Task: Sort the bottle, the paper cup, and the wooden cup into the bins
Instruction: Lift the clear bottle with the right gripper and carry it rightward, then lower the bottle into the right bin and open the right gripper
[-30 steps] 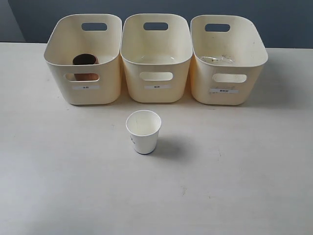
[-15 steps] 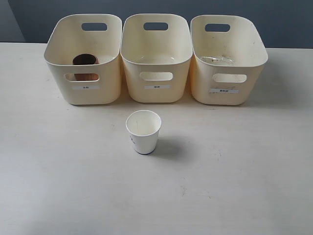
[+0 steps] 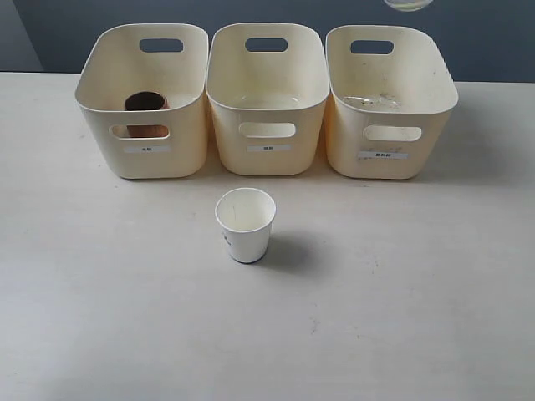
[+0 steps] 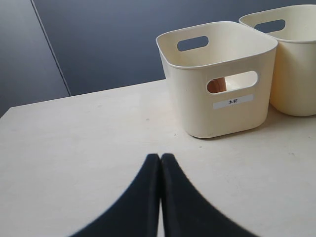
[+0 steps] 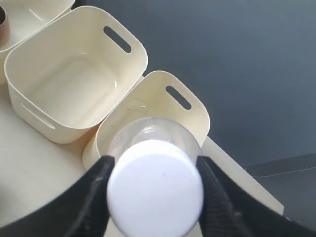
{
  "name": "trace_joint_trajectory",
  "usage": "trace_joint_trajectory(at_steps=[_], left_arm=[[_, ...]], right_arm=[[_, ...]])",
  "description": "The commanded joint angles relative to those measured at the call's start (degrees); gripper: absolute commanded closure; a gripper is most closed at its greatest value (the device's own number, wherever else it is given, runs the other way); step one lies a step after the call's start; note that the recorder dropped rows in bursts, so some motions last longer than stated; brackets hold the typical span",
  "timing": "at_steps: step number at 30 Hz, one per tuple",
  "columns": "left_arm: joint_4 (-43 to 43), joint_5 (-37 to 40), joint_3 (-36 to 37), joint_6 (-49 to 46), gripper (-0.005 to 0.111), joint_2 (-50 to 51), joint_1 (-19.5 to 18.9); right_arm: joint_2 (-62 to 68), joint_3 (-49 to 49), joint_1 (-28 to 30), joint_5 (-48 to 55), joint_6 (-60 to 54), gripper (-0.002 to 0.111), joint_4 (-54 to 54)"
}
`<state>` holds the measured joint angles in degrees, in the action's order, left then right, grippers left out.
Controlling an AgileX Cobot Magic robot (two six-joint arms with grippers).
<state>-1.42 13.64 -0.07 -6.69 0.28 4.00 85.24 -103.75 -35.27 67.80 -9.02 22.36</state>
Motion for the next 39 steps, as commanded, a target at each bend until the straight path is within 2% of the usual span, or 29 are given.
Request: trace_joint_trajectory(at_steps=[1,7,10,23,39], left_arm=[[0.06,0.08,0.07,0.11,0.107,-0.28,0.20],[0.06,0.08,0.07,0.11,0.107,-0.28,0.20],[0.06,0.08,0.07,0.11,0.107,-0.28,0.20],[0.06,0.08,0.07,0.11,0.107,-0.28,0.20],[0.06,0.08,0.07,0.11,0.107,-0.28,0.20]], right_arm=[[-0.24,4.47,3.53,-6.50,0.27,0.109,-1.58],[0.68,9.32,8.53,-11.81,0.27,0.109,-4.10],[3.50,11.77,11.37,-17.69,0.27,0.109,-7.65],[20.61,11.77,19.96,-31.55,0.27,0.109,-16.90],[31.26,11.77,23.82,-39.63,0.27,0.109,-17.61]])
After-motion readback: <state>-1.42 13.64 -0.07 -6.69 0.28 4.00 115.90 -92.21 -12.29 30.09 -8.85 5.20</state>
